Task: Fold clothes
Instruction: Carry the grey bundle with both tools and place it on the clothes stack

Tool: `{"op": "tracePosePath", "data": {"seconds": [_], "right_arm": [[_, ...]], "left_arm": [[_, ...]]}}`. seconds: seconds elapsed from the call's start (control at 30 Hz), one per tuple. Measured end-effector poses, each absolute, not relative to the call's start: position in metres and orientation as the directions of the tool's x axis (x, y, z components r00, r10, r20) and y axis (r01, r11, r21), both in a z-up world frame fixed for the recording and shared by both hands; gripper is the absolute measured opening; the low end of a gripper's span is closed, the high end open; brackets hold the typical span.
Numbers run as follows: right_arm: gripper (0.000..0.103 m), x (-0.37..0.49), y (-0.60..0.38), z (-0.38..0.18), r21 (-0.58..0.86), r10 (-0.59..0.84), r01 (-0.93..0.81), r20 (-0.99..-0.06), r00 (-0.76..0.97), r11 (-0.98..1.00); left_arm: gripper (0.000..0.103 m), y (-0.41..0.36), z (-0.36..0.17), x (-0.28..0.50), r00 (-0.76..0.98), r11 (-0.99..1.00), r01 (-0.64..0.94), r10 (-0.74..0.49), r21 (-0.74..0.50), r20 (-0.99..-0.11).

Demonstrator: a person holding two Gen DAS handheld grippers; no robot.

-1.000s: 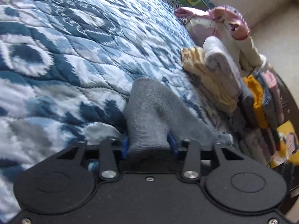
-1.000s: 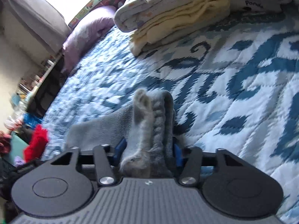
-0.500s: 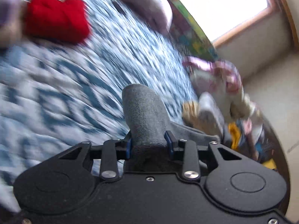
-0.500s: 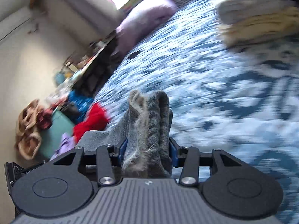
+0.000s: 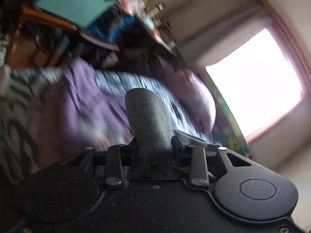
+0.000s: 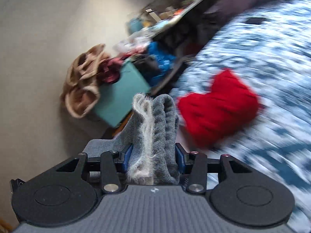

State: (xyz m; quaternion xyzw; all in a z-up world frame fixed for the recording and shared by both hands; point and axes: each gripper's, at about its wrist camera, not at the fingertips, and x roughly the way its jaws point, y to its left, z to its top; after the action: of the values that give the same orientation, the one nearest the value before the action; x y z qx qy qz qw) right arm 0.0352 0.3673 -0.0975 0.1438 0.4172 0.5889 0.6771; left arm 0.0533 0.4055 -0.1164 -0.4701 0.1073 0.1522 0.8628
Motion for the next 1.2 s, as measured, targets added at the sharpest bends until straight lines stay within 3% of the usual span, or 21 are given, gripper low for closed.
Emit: {"op": "tracePosePath", "data": {"seconds": [0.23, 0.3, 0.4, 0.47, 0.67, 0.8, 0.83, 0.87, 0.9, 1.03, 1.2], "right_arm": [[0.045, 0.043, 0.459, -0.084, 0.738, 0.956, -0.661, -0.272, -0.110, 0.134], [0.045, 0.048, 0.469, -0.100, 0.751, 0.961, -0.651, -0.249, -0.119, 0.114], [0.045, 0.053, 0.482, -0.162, 0.755, 0.926, -0.623, -0.354, -0.127, 0.203], [0.050, 0.055, 0.489, -0.203, 0.750, 0.895, -0.606, -0.425, -0.134, 0.265], [0.052, 0.063, 0.480, -0.210, 0.801, 0.927, -0.565, -0.341, -0.157, 0.199], [0.052, 0.062, 0.476, -0.205, 0.804, 0.924, -0.553, -0.354, -0.147, 0.220], [0.052, 0.061, 0.475, -0.199, 0.784, 0.920, -0.575, -0.370, -0.131, 0.233], [0.056, 0.059, 0.475, -0.194, 0.764, 0.915, -0.596, -0.386, -0.116, 0.247], [0.061, 0.056, 0.475, -0.188, 0.737, 0.912, -0.626, -0.398, -0.097, 0.254], [0.061, 0.035, 0.473, -0.154, 0.554, 0.917, -0.796, -0.399, 0.001, 0.242], [0.061, 0.008, 0.471, -0.112, 0.275, 0.924, -0.934, -0.365, 0.118, 0.228]], "left_arm": [[0.032, 0.471, -0.119, 0.057, 0.939, 0.501, -0.338, 0.233, -0.797, -0.252], [0.033, 0.481, -0.139, 0.061, 0.934, 0.496, -0.355, 0.235, -0.793, -0.271], [0.034, 0.489, -0.203, 0.075, 0.884, 0.457, -0.467, 0.229, -0.757, -0.407], [0.039, 0.489, -0.238, 0.073, 0.889, 0.424, -0.459, 0.215, -0.781, -0.405], [0.038, 0.483, -0.232, 0.076, 0.882, 0.455, -0.472, 0.241, -0.755, -0.406], [0.043, 0.481, -0.218, 0.081, 0.872, 0.499, -0.488, 0.247, -0.716, -0.422], [0.055, 0.479, -0.211, 0.077, 0.870, 0.529, -0.491, 0.256, -0.692, -0.421], [0.058, 0.477, -0.202, 0.072, 0.868, 0.562, -0.493, 0.268, -0.664, -0.417], [0.058, 0.474, -0.194, 0.067, 0.867, 0.594, -0.494, 0.280, -0.635, -0.413], [0.058, 0.453, -0.161, 0.056, 0.820, 0.734, -0.561, 0.429, -0.384, -0.378], [0.058, 0.452, -0.151, 0.086, 0.839, 0.822, -0.515, 0.427, -0.243, -0.336]]}}
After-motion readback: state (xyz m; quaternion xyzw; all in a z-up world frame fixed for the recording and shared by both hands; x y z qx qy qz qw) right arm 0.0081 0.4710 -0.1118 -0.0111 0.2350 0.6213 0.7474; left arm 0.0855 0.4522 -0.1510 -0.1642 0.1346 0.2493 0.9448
